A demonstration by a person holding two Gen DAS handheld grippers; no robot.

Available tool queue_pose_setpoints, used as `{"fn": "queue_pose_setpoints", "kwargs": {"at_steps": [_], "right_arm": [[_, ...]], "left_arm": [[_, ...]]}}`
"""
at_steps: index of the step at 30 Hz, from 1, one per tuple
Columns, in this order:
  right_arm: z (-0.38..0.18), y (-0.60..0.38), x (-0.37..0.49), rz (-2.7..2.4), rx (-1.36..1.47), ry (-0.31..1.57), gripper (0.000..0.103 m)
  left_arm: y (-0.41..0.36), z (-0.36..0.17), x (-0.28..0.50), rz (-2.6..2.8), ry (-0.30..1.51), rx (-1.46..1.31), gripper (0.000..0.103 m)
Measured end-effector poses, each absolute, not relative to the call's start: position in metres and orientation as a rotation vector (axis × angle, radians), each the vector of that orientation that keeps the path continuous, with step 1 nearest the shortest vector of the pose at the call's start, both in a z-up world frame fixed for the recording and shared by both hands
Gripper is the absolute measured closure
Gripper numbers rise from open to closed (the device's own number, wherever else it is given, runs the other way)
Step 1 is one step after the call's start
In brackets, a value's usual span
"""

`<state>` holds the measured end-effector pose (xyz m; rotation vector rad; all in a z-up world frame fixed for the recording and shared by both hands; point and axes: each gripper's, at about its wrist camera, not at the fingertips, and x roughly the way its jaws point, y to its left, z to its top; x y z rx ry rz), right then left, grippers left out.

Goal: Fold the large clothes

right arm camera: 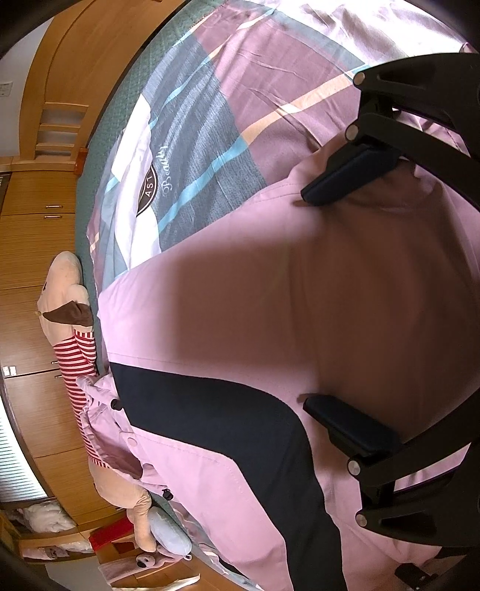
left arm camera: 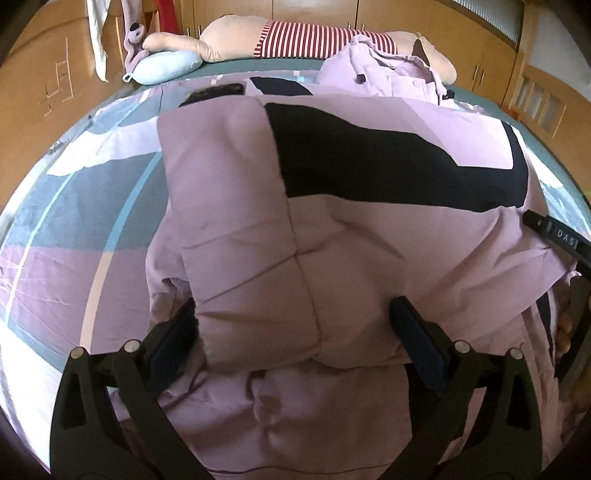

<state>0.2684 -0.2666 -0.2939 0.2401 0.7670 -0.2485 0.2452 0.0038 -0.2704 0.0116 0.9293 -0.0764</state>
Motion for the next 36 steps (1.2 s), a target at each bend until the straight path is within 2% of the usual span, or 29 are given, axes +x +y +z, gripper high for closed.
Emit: {"fn": "queue_pose_setpoints", "kwargs": {"at_steps": [6, 10, 14, 18, 22, 24, 26, 28, 30, 34, 36], "right_arm": [[-0.277, -0.257, 0.281, -0.261, 0.141, 0.861, 0.001], [-0.222, -0.222, 0.236, -0.255, 0.062, 0.498, 0.001], [-0.234, -0.172, 0.263, -0.121, -0.136, 0.638, 0.001], [-0.287, -0.137, 0.290, -0.062, -0.230, 0.805, 0.001], [-0.290, -0.158, 0.294, -0.004, -0.092, 0.827, 0.001], [-0.280, -0.156, 0.295, 0.006, -0.113, 0.858, 0.001], [-0.261, -0.156, 0.280, -0.031, -0.129, 0.758, 0.001], [-0.258, -0.158, 0.266, -0.038, -0.103, 0.699, 0.001], [-0.289, -0.157, 0.273, -0.026, -0.098, 0.848, 0.001], [-0.283, -0.160, 0.274, -0.008, -0.075, 0.848, 0.001], [-0.261, -0.162, 0.264, 0.029, -0.044, 0.747, 0.001]], "left_arm": [[0.007, -0.270, 0.244, -0.079, 0.933, 0.004, 0.002], [0.005, -0.270, 0.244, -0.079, 0.933, 0.003, 0.002], [0.006, -0.270, 0.244, -0.079, 0.933, 0.004, 0.002], [0.006, -0.270, 0.244, -0.078, 0.934, 0.004, 0.002], [0.007, -0.269, 0.245, -0.081, 0.942, -0.003, 0.002], [0.012, -0.259, 0.241, -0.035, 0.911, -0.026, 0.002], [0.018, -0.238, 0.230, -0.004, 0.783, -0.040, 0.002], [0.018, -0.234, 0.230, 0.023, 0.735, 0.007, 0.002], [0.021, -0.251, 0.241, 0.030, 0.826, 0.012, 0.002], [0.040, -0.268, 0.249, -0.014, 0.912, -0.151, 0.002], [0.042, -0.269, 0.250, -0.018, 0.916, -0.167, 0.002]]}}
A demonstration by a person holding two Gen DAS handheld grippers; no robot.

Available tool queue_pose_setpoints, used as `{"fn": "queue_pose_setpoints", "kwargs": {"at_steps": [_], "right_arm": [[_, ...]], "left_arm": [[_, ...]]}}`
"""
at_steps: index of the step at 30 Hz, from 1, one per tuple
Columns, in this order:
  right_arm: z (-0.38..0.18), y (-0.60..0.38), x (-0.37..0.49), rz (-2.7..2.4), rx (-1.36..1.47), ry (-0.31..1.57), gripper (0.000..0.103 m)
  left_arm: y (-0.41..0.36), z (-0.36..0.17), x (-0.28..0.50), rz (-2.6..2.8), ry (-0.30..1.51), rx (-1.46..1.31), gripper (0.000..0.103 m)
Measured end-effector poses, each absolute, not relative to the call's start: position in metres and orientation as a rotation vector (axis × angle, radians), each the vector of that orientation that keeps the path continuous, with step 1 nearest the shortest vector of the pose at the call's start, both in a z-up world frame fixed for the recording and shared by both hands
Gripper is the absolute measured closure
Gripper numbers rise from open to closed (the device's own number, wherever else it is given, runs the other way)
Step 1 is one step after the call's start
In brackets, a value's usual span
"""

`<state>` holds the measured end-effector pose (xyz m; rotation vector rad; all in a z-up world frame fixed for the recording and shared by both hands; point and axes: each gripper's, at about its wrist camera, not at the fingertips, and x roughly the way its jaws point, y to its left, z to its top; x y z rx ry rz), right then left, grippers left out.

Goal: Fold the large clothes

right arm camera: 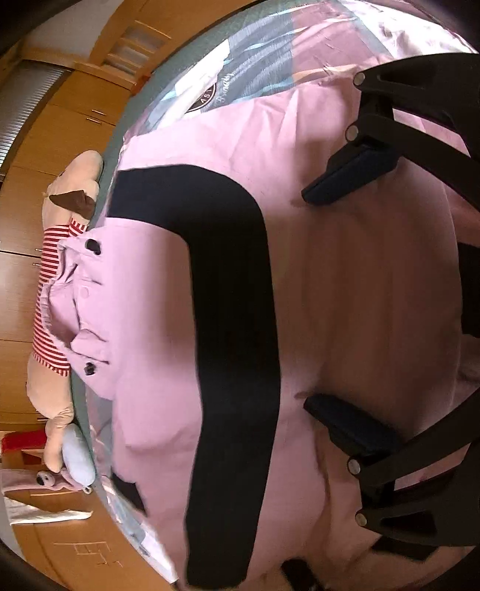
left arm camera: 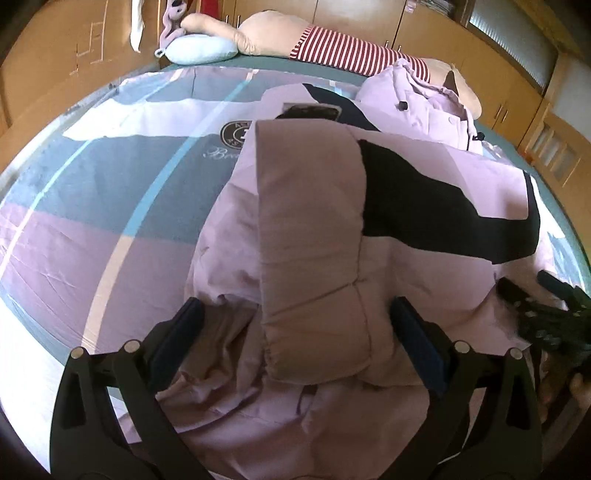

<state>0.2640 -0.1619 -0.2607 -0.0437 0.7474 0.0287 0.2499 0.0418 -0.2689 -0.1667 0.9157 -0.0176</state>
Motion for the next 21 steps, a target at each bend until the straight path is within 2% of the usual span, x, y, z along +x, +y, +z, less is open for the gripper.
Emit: {"fn": "queue_pose_setpoints", "kwargs": {"at_steps": [2, 5, 10, 15, 19, 20, 21], "right_arm": [[-0.236, -0.161, 0.260, 0.042, -0.042, 0.648, 0.001], [-0.206, -0.161, 0.286, 0.033, -0.051, 0.606, 0.001], [-0.156, -0.177, 0.392, -0.075, -0.035, 0.615, 0.001], [-0.160, -0.196, 0.514, -0.370, -0.102, 0.697, 0.002], [-0.186, -0.207, 0.564, -0.404, -0.099, 0.759, 0.002], [-0.200, -0.212, 0.577, -0.401, -0.088, 0.803, 0.003], [-0.213, -0.218, 0.582, -0.403, -0.073, 0.849, 0.020]], "left_arm": [[0.039, -0.270, 0.249, -0.008, 0.910, -0.150, 0.002], [0.037, -0.269, 0.247, 0.001, 0.904, -0.136, 0.002], [0.034, -0.268, 0.249, 0.009, 0.902, -0.129, 0.002], [0.032, -0.271, 0.249, 0.013, 0.890, -0.121, 0.002], [0.033, -0.275, 0.249, 0.015, 0.880, -0.121, 0.002], [0.032, -0.276, 0.250, 0.018, 0.880, -0.119, 0.002], [0.031, -0.277, 0.251, 0.024, 0.877, -0.112, 0.002]]}}
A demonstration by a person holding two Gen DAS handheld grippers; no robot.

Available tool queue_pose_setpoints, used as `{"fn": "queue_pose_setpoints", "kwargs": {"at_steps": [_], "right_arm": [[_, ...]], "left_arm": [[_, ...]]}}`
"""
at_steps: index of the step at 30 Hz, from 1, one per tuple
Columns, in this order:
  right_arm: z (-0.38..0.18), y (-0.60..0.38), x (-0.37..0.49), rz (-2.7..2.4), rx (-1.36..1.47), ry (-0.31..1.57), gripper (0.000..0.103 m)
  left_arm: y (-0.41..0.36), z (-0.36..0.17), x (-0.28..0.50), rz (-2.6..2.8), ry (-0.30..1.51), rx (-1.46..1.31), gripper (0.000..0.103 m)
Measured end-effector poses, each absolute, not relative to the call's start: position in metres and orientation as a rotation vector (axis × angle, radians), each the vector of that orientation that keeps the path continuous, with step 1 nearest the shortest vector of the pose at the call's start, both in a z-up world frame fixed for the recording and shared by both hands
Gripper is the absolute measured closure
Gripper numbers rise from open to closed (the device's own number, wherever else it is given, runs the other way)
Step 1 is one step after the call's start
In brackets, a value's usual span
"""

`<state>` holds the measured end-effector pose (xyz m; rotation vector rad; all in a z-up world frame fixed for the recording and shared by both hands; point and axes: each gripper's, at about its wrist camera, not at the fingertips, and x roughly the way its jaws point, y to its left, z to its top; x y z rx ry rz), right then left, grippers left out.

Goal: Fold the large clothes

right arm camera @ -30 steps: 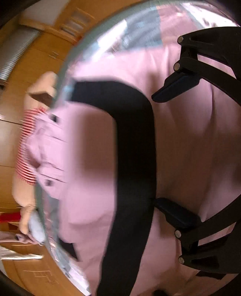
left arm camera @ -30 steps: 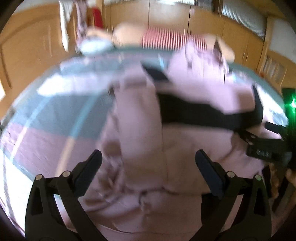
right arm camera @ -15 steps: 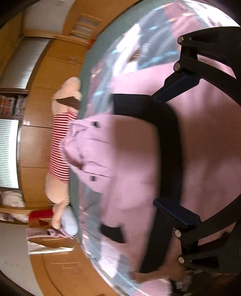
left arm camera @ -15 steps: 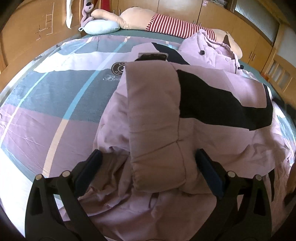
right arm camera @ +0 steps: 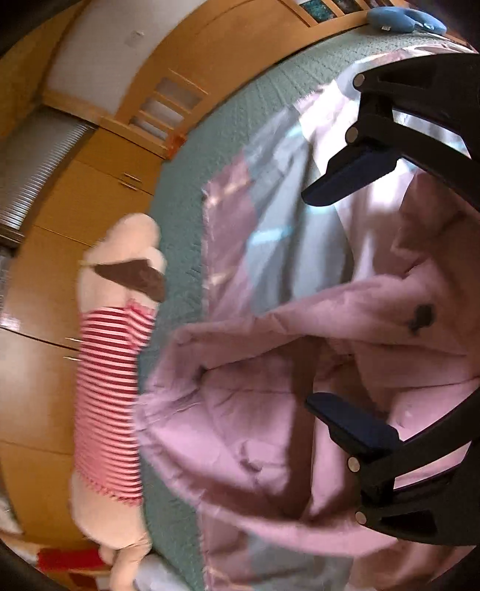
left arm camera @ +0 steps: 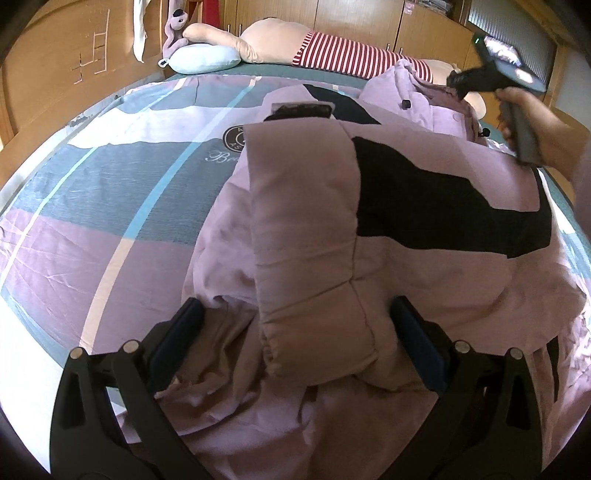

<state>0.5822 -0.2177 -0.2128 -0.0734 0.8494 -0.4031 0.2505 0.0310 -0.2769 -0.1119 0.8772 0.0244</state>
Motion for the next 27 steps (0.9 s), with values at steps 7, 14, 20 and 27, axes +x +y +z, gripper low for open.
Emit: {"fn": "queue_pose_setpoints", "kwargs": {"at_steps": [7, 14, 20, 27], "right_arm": [[-0.183, -0.206, 0.506, -0.227, 0.010, 0.593, 0.097], [-0.127, -0.198, 0.280, -0.061, -0.146, 0.133, 0.103], [-0.175, -0.258, 0.245, -0.041, 0.052, 0.522, 0.102], [-0.162, -0.231, 0.329, -0.005, 0.086, 0.586, 0.015]], "left_arm": [[0.030, -0.277, 0.251, 0.029, 0.876, -0.102, 0.002], [0.031, -0.277, 0.253, 0.027, 0.882, -0.104, 0.002], [0.031, -0.276, 0.253, 0.029, 0.882, -0.104, 0.002], [0.034, -0.275, 0.253, 0.022, 0.884, -0.121, 0.002]]}}
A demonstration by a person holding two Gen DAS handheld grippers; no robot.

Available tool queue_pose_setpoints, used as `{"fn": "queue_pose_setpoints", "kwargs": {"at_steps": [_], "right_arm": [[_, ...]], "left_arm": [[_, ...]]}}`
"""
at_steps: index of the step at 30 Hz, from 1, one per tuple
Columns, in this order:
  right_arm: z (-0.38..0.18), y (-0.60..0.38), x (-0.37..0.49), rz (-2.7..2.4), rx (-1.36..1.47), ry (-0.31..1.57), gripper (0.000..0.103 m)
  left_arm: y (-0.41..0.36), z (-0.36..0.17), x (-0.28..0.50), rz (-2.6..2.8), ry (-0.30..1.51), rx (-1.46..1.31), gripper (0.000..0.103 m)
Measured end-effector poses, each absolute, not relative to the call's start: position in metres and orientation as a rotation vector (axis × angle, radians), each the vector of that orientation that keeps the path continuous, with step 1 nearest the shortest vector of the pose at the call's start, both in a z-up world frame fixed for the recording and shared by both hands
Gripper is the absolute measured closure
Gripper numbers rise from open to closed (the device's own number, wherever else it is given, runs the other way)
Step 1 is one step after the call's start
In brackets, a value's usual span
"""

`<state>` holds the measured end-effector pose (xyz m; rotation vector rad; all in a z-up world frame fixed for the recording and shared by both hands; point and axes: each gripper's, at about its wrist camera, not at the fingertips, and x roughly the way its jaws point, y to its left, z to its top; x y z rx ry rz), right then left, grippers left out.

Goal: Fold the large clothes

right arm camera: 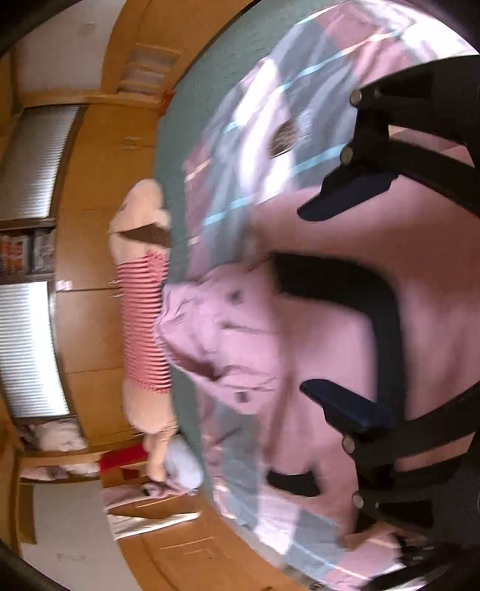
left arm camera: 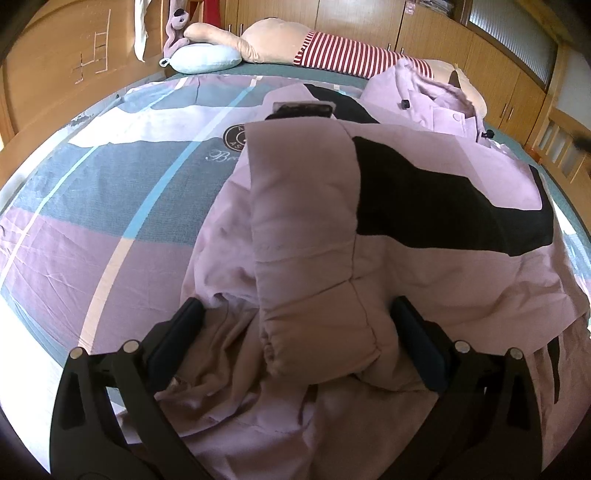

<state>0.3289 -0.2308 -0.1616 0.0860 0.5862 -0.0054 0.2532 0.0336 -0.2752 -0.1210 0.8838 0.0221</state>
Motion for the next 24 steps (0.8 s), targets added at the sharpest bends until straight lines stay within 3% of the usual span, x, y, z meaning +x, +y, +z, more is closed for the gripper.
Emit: {"fn": "queue_pose_setpoints", "kwargs": {"at_steps": [7, 14, 16, 17, 24], "right_arm": [[-0.147, -0.221, 0.515, -0.182, 0.071, 0.714, 0.015], [-0.224, -0.213, 0.623, -0.342, -0.059, 0.989, 0.018], [-0.234, -0.220, 0.620, -0.334, 0.010, 0.983, 0.085], [-0.228, -0.224, 0.612, -0.322, 0.064, 0.937, 0.094], [-0.154, -0.200, 0.509, -0.106, -0.055, 0.628, 0.099]], "left_arm": [[0.033, -0.277, 0.253, 0.022, 0.885, -0.120, 0.002], [0.034, -0.279, 0.255, 0.019, 0.883, -0.123, 0.002], [0.034, -0.279, 0.255, 0.017, 0.882, -0.125, 0.002], [0.034, -0.279, 0.256, 0.017, 0.883, -0.125, 0.002], [0.031, -0.279, 0.255, 0.026, 0.886, -0.113, 0.002]]}}
